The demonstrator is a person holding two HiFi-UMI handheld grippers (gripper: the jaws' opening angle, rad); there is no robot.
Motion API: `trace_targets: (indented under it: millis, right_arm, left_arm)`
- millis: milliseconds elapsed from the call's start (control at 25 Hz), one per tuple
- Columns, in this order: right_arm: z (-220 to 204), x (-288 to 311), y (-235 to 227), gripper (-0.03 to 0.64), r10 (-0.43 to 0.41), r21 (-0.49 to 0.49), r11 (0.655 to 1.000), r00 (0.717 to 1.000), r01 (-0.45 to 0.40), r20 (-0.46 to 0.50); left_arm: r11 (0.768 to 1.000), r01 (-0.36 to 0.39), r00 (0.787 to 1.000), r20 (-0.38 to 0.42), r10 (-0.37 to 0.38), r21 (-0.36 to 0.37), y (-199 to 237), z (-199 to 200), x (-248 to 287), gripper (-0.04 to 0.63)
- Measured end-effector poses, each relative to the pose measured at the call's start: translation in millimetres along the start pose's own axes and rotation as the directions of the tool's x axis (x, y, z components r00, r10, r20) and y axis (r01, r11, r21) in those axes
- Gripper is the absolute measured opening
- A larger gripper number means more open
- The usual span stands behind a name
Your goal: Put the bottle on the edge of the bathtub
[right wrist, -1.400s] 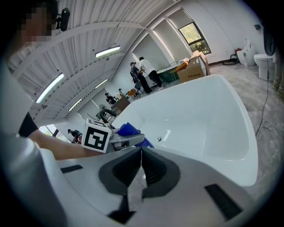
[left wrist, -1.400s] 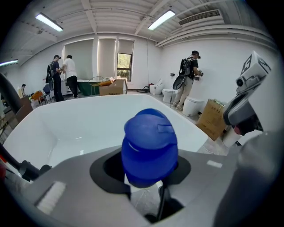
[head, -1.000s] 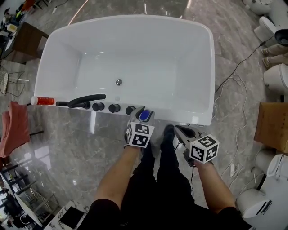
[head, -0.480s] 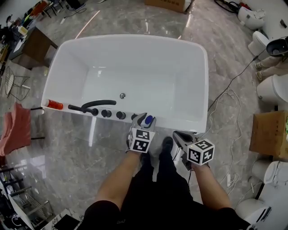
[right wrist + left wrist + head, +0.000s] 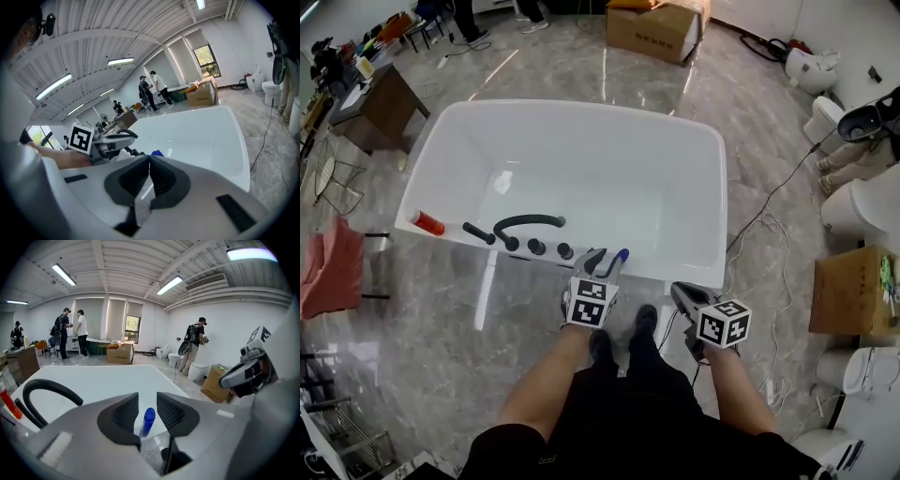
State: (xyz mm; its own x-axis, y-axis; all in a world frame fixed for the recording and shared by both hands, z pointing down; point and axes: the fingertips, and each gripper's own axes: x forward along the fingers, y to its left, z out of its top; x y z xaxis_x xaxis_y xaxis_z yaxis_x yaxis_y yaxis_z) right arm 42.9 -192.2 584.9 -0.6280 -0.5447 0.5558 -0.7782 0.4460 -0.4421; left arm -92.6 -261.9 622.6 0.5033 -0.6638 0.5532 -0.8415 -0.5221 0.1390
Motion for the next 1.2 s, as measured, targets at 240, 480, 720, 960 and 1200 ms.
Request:
trace_targets:
  millis: [240, 480, 720, 960, 1200]
  right_arm:
    - [12.3, -19.5, 28.6, 0.012, -0.027, -0.009, 1.0, 0.998, 0.028, 0.059]
    - [21.2, -33.9, 39.1, 0.012, -0.037, -0.034, 0.999, 0.996, 0.04, 0.079]
    - [39.4, -49.4, 27.2, 0.012, 0.0, -0.057, 0.998, 0.991, 0.008, 0.135]
    - [45.9, -77.1, 0.7, 0.012, 0.062, -0.091, 0.995, 0.987, -0.049, 0.147]
    - [40.5, -125.6, -71.5, 0.012, 0.048, -0.1, 0.994, 0.987, -0.032, 0.153]
  left_arm:
    - [1.0, -0.017, 0.999, 0.042, 0.018, -0.016, 14.6, 7.8, -43.3, 0.062]
    - [0.997, -0.057, 0.995, 0.077, 0.061, -0.053, 37.2, 21.7, -77.5, 0.049]
    - [0.998, -0.053, 0.993, 0.105, 0.058, -0.044, 19.0, 38.1, -91.8, 0.011]
    - [0.991, -0.128, 0.983, 0.126, 0.131, -0.03, -9.6, 53.7, -93.1, 0.011]
    - [0.982, -0.177, 0.971, 0.149, 0.186, -0.071, -58.1, 82.0, -78.7, 0.011]
